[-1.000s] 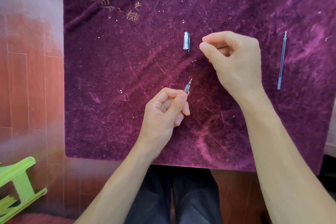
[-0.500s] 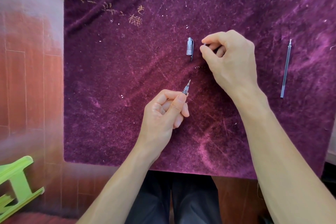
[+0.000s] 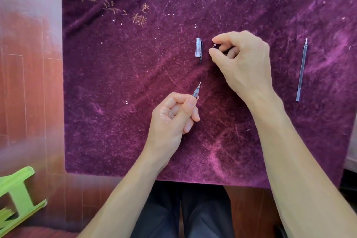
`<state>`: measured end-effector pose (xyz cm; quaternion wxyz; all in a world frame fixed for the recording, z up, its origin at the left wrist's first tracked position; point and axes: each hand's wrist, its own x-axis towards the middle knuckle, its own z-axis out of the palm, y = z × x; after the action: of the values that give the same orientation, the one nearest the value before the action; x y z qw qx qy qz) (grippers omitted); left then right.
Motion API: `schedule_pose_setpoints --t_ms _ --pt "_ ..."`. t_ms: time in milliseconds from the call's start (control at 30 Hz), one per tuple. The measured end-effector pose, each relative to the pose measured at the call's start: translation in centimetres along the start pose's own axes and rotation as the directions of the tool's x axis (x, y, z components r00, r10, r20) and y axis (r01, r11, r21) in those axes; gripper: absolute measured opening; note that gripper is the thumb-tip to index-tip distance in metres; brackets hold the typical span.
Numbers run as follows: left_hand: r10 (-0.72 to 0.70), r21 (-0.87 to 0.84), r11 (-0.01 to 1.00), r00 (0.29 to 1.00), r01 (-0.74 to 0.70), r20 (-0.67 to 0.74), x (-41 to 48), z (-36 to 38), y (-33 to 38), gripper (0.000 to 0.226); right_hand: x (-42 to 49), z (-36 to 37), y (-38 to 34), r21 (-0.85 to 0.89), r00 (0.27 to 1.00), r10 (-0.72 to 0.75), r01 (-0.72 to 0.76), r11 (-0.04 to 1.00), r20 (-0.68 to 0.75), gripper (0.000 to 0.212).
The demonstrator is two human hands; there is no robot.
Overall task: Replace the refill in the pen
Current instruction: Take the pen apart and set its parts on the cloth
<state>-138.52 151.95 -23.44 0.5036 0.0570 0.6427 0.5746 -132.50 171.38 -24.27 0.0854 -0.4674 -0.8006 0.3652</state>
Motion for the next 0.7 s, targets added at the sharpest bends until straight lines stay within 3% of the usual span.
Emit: schedule_pose_setpoints --t_ms 167,333,700 --pt "0.004 0.003 1.000 1.000 -0.004 0.006 -0.2 0.3 -0.1 0.020 -1.5 -1.3 -0.4 0.115 0.999 0.029 -0.026 0.993 -0.020 0.028" --pt "0.006 0.014 1.000 1.000 -0.006 0.019 -0.9 0.6 -0.2 0.023 -5.8 -2.6 -0.9 0.367 0.993 0.112 -0.090 0.926 -0.039 0.023" --pt "-0.010 0.021 1.000 0.999 0.009 0.040 -3.1 0.7 -1.2 0.024 -13.6 -1.2 0.2 0.611 0.957 0.249 -0.287 0.738 0.150 0.011"
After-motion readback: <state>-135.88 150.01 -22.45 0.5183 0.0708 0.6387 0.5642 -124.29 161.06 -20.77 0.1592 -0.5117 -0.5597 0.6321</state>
